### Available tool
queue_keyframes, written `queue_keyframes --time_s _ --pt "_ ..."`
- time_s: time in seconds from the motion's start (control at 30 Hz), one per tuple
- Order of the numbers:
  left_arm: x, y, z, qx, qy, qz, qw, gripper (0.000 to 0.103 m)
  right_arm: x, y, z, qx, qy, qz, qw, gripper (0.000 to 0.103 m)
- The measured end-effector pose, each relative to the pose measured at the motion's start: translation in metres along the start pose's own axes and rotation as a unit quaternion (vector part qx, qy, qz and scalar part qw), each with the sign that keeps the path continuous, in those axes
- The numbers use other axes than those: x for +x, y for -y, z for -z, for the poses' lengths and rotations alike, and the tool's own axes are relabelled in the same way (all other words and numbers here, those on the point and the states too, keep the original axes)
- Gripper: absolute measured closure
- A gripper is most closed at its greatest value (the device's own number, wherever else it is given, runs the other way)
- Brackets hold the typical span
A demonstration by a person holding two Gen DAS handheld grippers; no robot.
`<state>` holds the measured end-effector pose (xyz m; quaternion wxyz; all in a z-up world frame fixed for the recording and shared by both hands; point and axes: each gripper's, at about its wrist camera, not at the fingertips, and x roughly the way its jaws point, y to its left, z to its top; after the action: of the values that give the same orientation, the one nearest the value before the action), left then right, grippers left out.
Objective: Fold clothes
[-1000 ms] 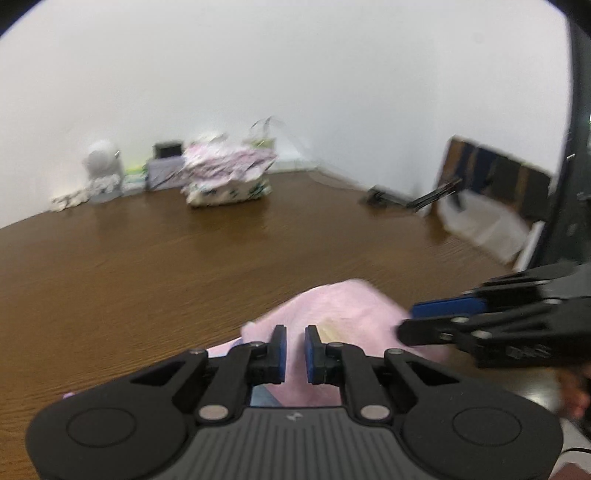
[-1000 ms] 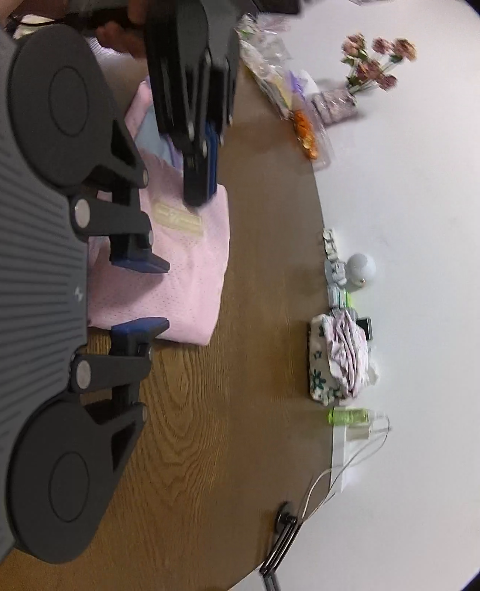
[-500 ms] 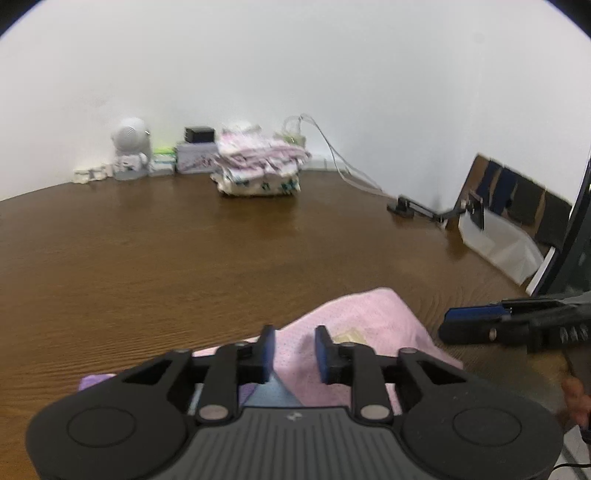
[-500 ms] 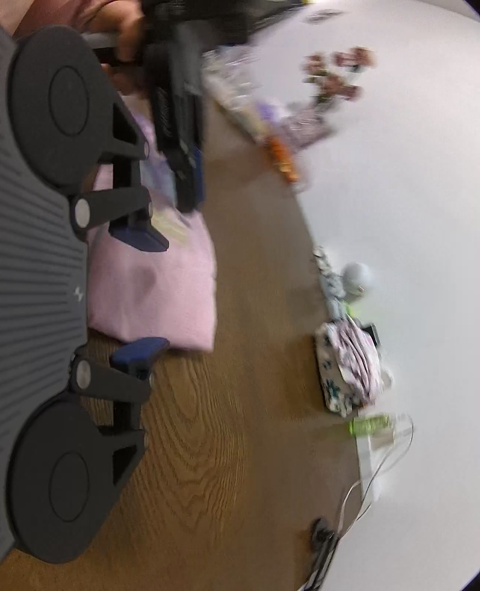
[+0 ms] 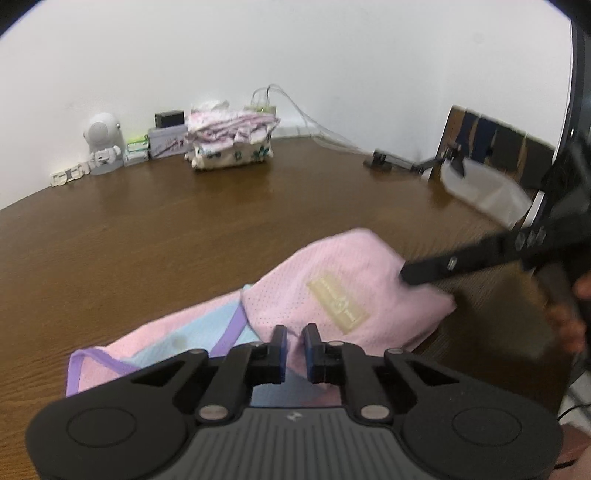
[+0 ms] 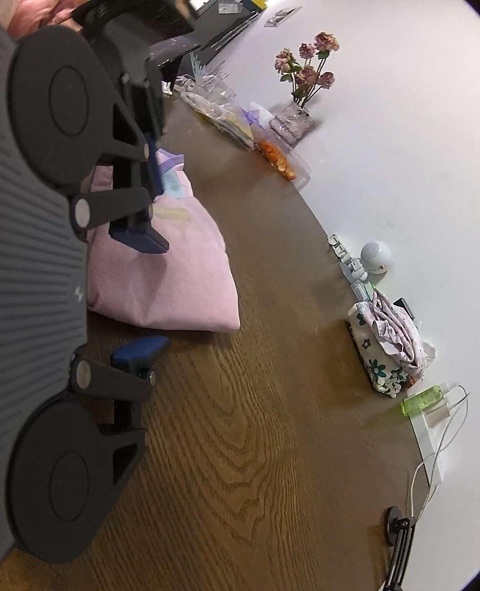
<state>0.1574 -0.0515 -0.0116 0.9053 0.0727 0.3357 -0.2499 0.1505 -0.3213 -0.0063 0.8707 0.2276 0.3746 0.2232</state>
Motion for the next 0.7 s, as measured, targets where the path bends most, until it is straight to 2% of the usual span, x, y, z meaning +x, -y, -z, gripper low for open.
queue_keyframes --time_s 0.1,0.2,0.33,0.5,0.6,0.7 --pt "0.0 -0.002 0.003 -0.004 0.002 0.003 1.0 0.094 0.001 0.004 0.0 0.014 -0.002 -0.014 1.0 0.054" --pt "-0.001 -0.003 0.004 -0.007 0.003 0.006 1.0 0.094 0.004 0.007 0.0 0.029 -0.008 -0.032 0.999 0.059" --pt "-0.001 -0.005 0.004 -0.012 0.004 0.009 0.9999 0.093 0.007 0.012 -0.001 0.047 -0.008 -0.047 0.998 0.06" --pt "-0.005 -0.008 0.0 -0.021 0.009 0.008 0.9997 0.089 0.003 0.018 -0.001 0.065 0.001 -0.044 0.997 0.062" --pt "-0.007 -0.006 -0.011 -0.015 0.026 0.02 0.9993 0.089 -0.011 0.003 -0.001 0.012 0.031 -0.011 0.999 0.061" --pt "0.0 0.001 -0.027 0.0 0.032 0.034 0.9989 0.091 -0.016 -0.031 0.001 -0.081 0.047 0.005 0.996 0.061"
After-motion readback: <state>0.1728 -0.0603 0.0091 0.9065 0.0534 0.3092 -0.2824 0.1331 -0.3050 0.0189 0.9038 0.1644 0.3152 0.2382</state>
